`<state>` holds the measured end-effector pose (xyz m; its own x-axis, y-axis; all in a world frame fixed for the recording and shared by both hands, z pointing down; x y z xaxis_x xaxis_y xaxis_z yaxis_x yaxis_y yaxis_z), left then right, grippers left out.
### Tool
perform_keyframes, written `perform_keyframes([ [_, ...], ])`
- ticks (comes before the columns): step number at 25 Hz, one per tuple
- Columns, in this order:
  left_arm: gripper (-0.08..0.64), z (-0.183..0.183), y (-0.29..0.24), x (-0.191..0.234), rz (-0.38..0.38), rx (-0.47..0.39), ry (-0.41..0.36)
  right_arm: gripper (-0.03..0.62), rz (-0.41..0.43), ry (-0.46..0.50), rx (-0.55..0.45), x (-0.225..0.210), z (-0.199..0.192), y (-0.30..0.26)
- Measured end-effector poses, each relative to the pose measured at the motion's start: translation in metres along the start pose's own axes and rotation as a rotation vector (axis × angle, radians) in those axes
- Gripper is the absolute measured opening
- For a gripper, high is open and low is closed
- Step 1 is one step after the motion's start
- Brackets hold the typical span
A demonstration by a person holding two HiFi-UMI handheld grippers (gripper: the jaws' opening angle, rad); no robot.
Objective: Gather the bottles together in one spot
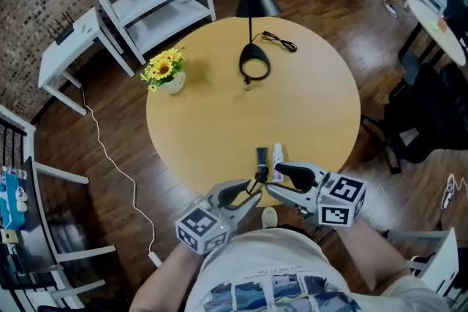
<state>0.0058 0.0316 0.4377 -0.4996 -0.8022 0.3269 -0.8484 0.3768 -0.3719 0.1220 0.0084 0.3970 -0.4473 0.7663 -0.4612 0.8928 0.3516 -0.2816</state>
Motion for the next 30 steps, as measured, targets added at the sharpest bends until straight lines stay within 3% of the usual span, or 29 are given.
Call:
perform_keyframes([
  [6,0.135,-0.012,0.067,-0.013,-0.120,-0.048,-0.043,0.151,0.130,-0.141,-0.031,0.058,0.000,-0.047],
  [8,0.135,-0.021,0.085,-0.015,-0.142,-0.046,-0.050,0.077,0.140,-0.161,-0.031,0.077,-0.005,-0.057],
  [10,0.135,-0.029,0.101,-0.016,-0.158,-0.045,-0.050,0.077,0.122,-0.161,-0.027,0.092,-0.010,-0.064],
  [15,0.138,-0.044,0.134,-0.005,-0.139,-0.035,-0.041,0.078,0.029,-0.128,-0.047,0.113,-0.014,-0.078],
  [20,0.138,-0.072,0.159,0.018,-0.034,0.072,-0.008,0.078,-0.165,-0.036,-0.032,0.107,-0.016,-0.070],
  [24,0.137,-0.086,0.163,0.039,0.033,0.143,0.078,0.078,-0.300,0.037,0.015,0.085,-0.017,-0.059],
  [30,0.137,-0.083,0.141,0.075,0.105,0.145,0.209,0.078,-0.381,0.093,0.078,0.014,-0.008,-0.056],
])
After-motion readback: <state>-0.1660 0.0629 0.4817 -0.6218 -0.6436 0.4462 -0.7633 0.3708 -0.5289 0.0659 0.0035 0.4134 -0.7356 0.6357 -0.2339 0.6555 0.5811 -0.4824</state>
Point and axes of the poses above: the fingertips, and each gripper's own axes: y backward along the fingers, x to its left, z out of its top, the point moved 5 cm from there along y, backward along the fingers, and after that the axes turned 6 degrees about x, right-handed, at the moved point
